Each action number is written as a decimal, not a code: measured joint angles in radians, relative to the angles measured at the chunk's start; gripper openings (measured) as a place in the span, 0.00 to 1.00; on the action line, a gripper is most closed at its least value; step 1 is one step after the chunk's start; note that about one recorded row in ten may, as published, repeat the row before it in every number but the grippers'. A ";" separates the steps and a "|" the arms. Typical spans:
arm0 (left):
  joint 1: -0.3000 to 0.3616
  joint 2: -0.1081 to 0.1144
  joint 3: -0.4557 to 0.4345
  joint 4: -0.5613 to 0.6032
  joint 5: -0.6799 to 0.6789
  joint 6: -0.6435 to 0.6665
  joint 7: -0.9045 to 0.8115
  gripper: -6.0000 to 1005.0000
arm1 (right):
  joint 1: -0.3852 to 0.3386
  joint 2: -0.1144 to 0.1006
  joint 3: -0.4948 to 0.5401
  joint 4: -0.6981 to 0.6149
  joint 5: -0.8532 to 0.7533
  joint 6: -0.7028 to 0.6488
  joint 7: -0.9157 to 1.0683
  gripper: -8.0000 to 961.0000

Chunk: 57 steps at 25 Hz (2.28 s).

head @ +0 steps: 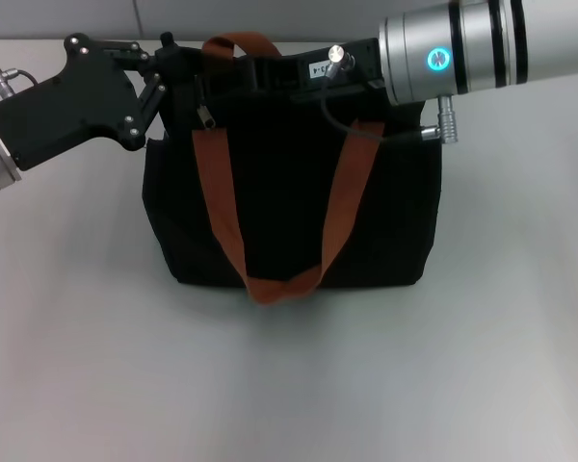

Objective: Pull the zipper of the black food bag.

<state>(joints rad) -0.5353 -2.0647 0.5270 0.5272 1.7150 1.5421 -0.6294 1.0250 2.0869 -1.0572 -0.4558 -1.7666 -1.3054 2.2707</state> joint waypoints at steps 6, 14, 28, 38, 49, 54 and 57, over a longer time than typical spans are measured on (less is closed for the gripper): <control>0.006 0.000 -0.002 0.001 0.000 -0.001 0.000 0.03 | -0.010 -0.003 0.006 -0.002 0.000 0.003 0.002 0.38; 0.009 0.000 0.001 0.000 0.000 0.004 -0.001 0.03 | -0.011 -0.004 0.004 -0.003 0.000 0.016 -0.002 0.11; 0.008 0.000 0.002 0.004 0.000 0.007 -0.019 0.03 | 0.000 -0.002 -0.020 -0.004 -0.004 0.019 0.000 0.07; 0.008 0.000 0.002 0.005 0.000 0.016 -0.019 0.03 | 0.001 0.000 -0.032 -0.004 0.001 0.020 0.000 0.09; 0.009 0.000 -0.005 0.005 0.000 0.018 -0.020 0.03 | -0.010 -0.002 -0.061 -0.060 -0.013 0.024 -0.001 0.01; 0.010 0.000 -0.005 0.005 0.000 0.020 -0.021 0.03 | -0.010 -0.003 -0.066 -0.094 -0.063 0.032 0.034 0.01; 0.011 0.000 -0.006 0.005 0.000 0.022 -0.025 0.03 | -0.010 -0.002 -0.077 -0.120 -0.083 0.038 0.063 0.01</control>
<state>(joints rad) -0.5246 -2.0648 0.5211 0.5323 1.7150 1.5641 -0.6547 1.0151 2.0850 -1.1347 -0.5754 -1.8501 -1.2670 2.3335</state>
